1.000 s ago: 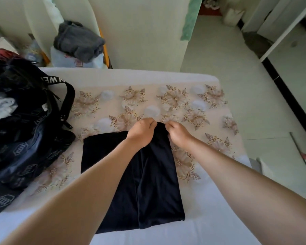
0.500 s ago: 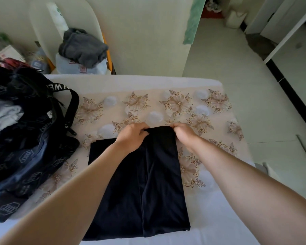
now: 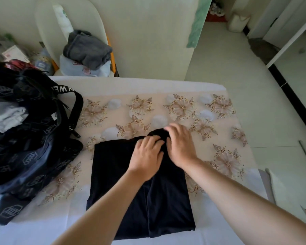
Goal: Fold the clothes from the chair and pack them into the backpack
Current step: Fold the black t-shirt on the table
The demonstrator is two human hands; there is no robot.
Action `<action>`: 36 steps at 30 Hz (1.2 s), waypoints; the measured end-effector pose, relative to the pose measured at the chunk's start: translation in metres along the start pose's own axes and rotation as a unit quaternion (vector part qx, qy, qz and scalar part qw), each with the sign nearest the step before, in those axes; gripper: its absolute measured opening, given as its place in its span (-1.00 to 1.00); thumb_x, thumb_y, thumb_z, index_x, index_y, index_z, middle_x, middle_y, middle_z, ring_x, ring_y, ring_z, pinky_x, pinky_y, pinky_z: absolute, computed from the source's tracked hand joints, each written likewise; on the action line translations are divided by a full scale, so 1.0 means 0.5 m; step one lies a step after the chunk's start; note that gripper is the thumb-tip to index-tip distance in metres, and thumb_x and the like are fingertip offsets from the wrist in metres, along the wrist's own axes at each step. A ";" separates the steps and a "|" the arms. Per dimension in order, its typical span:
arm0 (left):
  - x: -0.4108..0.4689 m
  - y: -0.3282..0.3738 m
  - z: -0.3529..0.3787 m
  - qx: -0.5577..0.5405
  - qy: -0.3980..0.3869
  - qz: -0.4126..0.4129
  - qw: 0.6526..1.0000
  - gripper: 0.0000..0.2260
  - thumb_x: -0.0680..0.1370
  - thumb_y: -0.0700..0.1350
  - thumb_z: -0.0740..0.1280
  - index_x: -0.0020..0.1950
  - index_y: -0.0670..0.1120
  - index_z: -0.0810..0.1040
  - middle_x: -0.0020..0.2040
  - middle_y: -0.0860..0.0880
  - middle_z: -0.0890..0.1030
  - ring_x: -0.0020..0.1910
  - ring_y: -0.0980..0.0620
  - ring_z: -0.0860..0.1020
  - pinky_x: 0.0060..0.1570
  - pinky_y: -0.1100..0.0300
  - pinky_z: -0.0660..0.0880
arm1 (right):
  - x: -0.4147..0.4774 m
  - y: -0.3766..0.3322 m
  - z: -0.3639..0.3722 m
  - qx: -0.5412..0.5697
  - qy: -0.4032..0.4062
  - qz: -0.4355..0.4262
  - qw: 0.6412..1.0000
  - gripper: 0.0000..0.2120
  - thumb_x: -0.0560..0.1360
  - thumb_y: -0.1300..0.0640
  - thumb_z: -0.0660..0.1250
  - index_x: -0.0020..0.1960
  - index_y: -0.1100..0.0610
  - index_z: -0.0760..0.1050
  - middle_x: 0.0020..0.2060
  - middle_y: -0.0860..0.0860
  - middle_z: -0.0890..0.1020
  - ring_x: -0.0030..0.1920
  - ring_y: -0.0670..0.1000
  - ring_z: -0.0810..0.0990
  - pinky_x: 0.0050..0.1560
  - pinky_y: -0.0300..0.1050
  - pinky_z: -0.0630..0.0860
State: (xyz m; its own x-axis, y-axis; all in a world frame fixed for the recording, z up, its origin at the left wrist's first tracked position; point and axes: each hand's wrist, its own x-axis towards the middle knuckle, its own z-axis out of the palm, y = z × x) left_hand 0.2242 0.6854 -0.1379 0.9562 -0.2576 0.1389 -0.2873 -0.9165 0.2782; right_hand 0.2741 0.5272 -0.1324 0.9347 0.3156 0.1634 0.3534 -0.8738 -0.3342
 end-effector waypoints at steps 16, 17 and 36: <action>-0.240 -0.109 -0.083 -0.019 0.000 -0.243 0.970 -0.61 0.46 -0.15 0.38 0.28 -0.04 0.49 0.19 -0.02 0.50 0.14 -0.08 0.50 0.11 0.04 0.49 | 0.060 -0.252 0.016 -0.121 -0.205 -0.253 0.938 -0.55 0.56 0.26 0.15 0.44 0.06 0.35 0.41 0.06 0.37 0.42 0.12 0.31 0.43 0.05 0.22; -0.267 -0.122 -0.093 -0.012 0.000 -0.265 0.964 -0.61 0.42 -0.15 0.41 0.24 -0.05 0.51 0.13 -0.03 0.51 0.08 -0.09 0.52 0.06 0.04 0.51 | 0.062 -0.293 0.027 -0.112 -0.231 -0.287 0.923 -0.53 0.57 0.28 0.15 0.47 0.06 0.34 0.46 0.05 0.33 0.46 0.10 0.28 0.45 0.04 0.20; -0.360 -0.127 -0.171 -0.197 -0.133 -0.372 0.897 -0.47 0.51 -0.10 0.29 0.47 -0.08 0.28 0.28 -0.09 0.50 0.22 -0.11 0.50 0.07 0.11 0.48 | 0.061 -0.368 -0.022 -0.351 -0.126 -0.434 0.820 -0.81 0.17 0.29 0.40 -0.42 0.00 0.52 -0.34 -0.04 0.49 -0.23 0.05 0.46 -0.25 -0.12 0.26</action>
State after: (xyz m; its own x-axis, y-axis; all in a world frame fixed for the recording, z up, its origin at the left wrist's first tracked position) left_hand 0.0653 0.8162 -0.0996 0.8554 0.2689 -0.4428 0.4896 -0.6988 0.5215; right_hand 0.2371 0.6938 -0.0558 0.3510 0.9209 -0.1695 0.8635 -0.2483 0.4390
